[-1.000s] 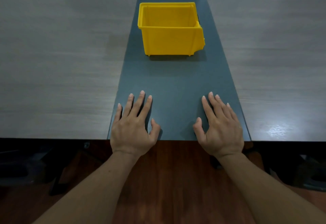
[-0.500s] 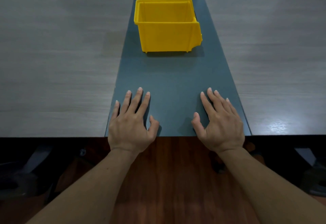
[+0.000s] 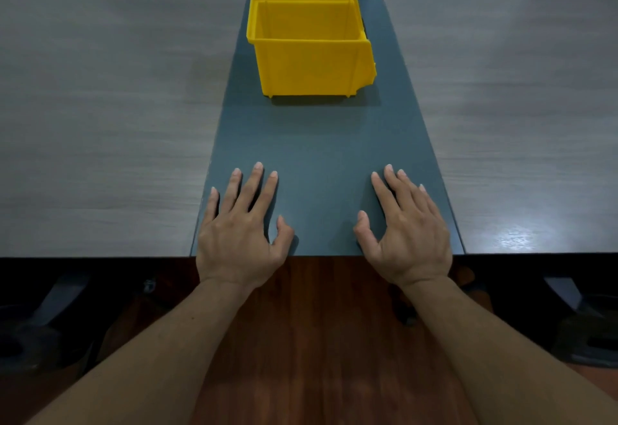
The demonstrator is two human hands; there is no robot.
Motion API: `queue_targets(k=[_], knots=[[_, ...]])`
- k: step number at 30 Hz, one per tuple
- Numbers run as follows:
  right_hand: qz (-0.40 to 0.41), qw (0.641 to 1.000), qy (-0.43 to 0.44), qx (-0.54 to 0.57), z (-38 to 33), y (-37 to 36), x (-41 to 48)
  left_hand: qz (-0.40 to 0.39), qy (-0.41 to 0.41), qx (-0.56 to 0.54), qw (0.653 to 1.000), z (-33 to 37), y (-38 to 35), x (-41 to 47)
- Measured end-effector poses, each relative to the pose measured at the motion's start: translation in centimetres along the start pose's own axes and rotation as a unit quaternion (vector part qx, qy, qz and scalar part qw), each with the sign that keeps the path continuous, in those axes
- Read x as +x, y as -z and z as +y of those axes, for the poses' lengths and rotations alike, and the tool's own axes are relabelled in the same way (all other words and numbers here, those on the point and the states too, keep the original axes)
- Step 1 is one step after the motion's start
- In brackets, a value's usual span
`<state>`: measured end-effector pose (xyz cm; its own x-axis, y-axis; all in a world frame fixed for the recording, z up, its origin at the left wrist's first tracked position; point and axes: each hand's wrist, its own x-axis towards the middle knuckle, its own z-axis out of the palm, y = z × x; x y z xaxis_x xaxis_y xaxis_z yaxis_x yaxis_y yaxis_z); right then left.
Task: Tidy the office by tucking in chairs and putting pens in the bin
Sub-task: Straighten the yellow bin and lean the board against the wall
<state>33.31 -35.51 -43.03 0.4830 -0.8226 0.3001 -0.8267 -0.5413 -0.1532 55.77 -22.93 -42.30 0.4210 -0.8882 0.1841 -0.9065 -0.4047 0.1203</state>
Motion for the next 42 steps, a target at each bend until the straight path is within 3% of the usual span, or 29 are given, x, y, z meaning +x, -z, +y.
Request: queue_targets(k=[17, 32, 37, 42], knots=[[-0.159, 0.986, -0.047, 0.001, -0.5, 3.6, 1.9, -0.134, 0.024, 0.015, 0.991, 1.5, 3.1, 1.6], [-0.237, 0.969, -0.071, 0.013, -1.3, 5.4, 3.7, -0.224, 0.03, -0.025, 0.974, 1.2, 4.4, 2.9], [-0.301, 0.947, -0.083, 0.08, -1.4, 7.4, 5.3, -0.284, 0.016, -0.076, 0.956, 0.4, 7.1, 4.0], [-0.382, 0.911, -0.089, 0.126, -0.5, 10.0, 7.5, -0.388, -0.011, -0.144, 0.91, -2.5, 10.0, 7.0]])
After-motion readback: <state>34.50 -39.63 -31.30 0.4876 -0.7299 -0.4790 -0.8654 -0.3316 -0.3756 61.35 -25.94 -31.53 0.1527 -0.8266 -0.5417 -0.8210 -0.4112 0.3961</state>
